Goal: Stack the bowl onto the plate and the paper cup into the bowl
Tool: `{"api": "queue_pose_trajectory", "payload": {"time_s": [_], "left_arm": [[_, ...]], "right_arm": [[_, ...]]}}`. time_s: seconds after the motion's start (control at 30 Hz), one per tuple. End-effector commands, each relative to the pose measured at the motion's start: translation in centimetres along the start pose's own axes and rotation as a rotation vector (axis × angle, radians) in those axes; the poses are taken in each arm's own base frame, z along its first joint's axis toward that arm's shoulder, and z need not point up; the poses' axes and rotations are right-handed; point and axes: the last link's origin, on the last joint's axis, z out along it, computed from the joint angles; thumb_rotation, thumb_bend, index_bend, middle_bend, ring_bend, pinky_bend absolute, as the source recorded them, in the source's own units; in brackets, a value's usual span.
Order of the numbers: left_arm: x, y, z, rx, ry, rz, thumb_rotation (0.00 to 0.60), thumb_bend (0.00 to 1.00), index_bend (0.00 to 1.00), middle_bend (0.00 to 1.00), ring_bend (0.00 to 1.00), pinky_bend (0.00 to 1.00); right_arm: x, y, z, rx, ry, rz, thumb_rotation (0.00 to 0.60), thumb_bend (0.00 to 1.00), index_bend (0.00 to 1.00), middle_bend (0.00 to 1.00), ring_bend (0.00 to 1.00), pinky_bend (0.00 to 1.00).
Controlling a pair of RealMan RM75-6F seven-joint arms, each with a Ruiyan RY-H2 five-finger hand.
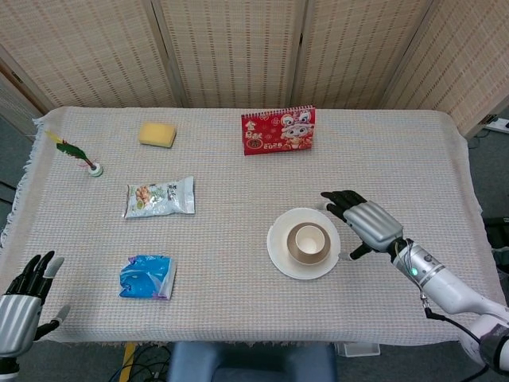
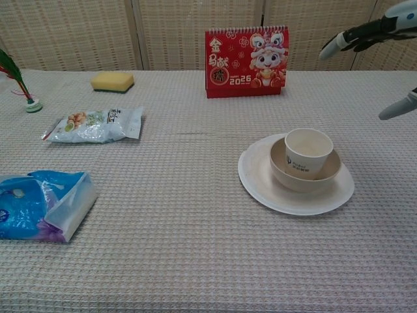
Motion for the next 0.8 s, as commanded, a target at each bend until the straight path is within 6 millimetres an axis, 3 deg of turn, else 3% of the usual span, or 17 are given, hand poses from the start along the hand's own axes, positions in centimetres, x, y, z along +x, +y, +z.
{"api": "queue_pose_trajectory", "payload": {"time_s": [0.03, 0.23, 0.37, 0.6, 0.8], "left_arm": [[0.2, 0.0, -0.1, 0.000, 0.005, -0.006, 0.600, 0.28, 0.00, 0.07, 0.01, 0.28], [0.9, 0.0, -0.6, -0.022, 0.023, -0.025, 0.600, 0.28, 0.00, 0.07, 0.01, 0.28], [1.0, 0.0, -0.8, -0.037, 0.025, -0.032, 0.600, 0.28, 0.00, 0.07, 0.01, 0.29], [0.9, 0.3, -1.0, -0.054, 0.020, -0.030, 0.600, 0.28, 0.00, 0.07, 0.01, 0.28], [0.7, 0.7, -1.7, -0.073, 0.014, -0.014, 0.600, 0.28, 0.00, 0.07, 0.01, 0.28]], "right_arm": [[-1.9, 0.8, -5.0, 0.063, 0.101, 0.035, 0.600, 0.09, 0.11, 0.00, 0.00, 0.00], [-6.4, 3.4, -11.0, 0.052, 0.276, -0.002, 0.600, 0.09, 0.09, 0.00, 0.00, 0.00], [-9.2, 4.8, -13.1, -0.016, 0.345, -0.046, 0.600, 0.09, 0.09, 0.00, 0.00, 0.00], [-11.1, 6.4, -15.0, -0.074, 0.367, -0.037, 0.600, 0.09, 0.09, 0.00, 0.00, 0.00], [-11.2, 6.1, -14.8, -0.062, 0.367, -0.035, 0.600, 0.09, 0.09, 0.00, 0.00, 0.00]]}}
